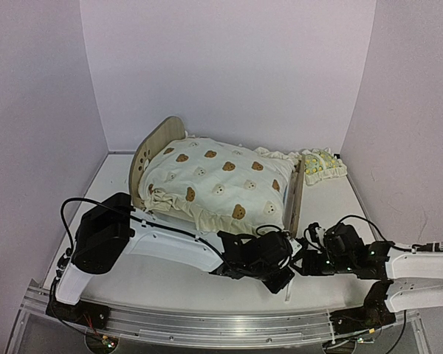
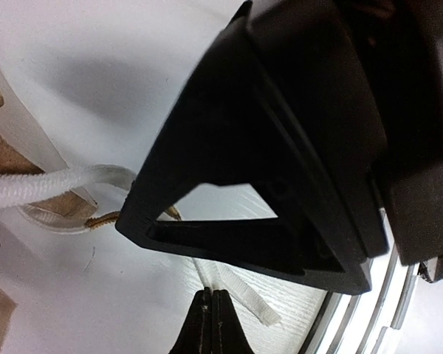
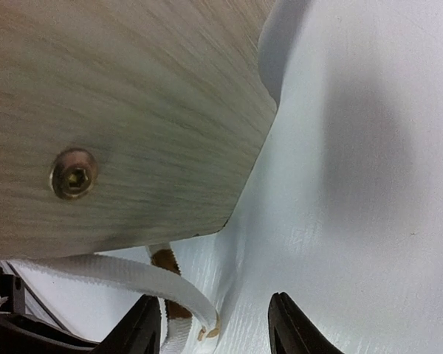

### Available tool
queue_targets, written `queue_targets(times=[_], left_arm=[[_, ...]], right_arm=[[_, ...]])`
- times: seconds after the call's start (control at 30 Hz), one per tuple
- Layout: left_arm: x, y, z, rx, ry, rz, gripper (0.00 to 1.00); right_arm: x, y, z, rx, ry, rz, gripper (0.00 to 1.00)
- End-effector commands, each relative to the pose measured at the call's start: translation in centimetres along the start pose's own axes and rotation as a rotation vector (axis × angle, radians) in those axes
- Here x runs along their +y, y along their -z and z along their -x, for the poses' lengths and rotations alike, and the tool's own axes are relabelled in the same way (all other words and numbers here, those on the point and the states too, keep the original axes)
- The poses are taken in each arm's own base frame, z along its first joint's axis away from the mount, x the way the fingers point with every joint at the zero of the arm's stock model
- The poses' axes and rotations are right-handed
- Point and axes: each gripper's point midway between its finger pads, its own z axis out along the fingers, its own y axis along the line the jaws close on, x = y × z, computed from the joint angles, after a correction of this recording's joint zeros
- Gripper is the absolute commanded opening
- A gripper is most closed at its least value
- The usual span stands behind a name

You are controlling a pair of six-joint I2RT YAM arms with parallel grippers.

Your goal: Set up the pet bed

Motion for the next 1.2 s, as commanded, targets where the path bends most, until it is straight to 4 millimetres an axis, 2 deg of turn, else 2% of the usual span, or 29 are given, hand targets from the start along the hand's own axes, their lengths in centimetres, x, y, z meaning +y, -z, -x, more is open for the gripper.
queue_targets(times=[0.0,0.17,0.33,0.57,0.73,1.17], left_arm=[[-1.7,2.5,4.1,-0.123,0.001,-0.063,0.00],[-2.3,2.3,4.5,-0.146,0.014,-0.101,0.00],[-2.6,1.6,4.5,-0.144,0.019,-0.117,0.00],[-2.7,1.1,4.4,-0.139,0.022,-0.124,0.00],[-2.5,0.6,4.0,-0.127,0.023,-0.115,0.00],[-2.5,0.3,4.0,-0.126,0.025,-0.118,0.00]], right_arm=[[2.6,0.8,1.5,-0.024,-0.025,0.089,0.50],[3.4,1.0,1.1,-0.002,-0.071,0.144,0.49],[3.3,1.1,0.8,0.000,-0.089,0.153,0.47],[1.5,0.3,-0.3,0.018,-0.108,0.086,0.46],[1.3,0.0,-0.8,0.042,-0.103,0.077,0.45],[0.6,-0.3,-1.1,0.045,-0.097,0.052,0.30]])
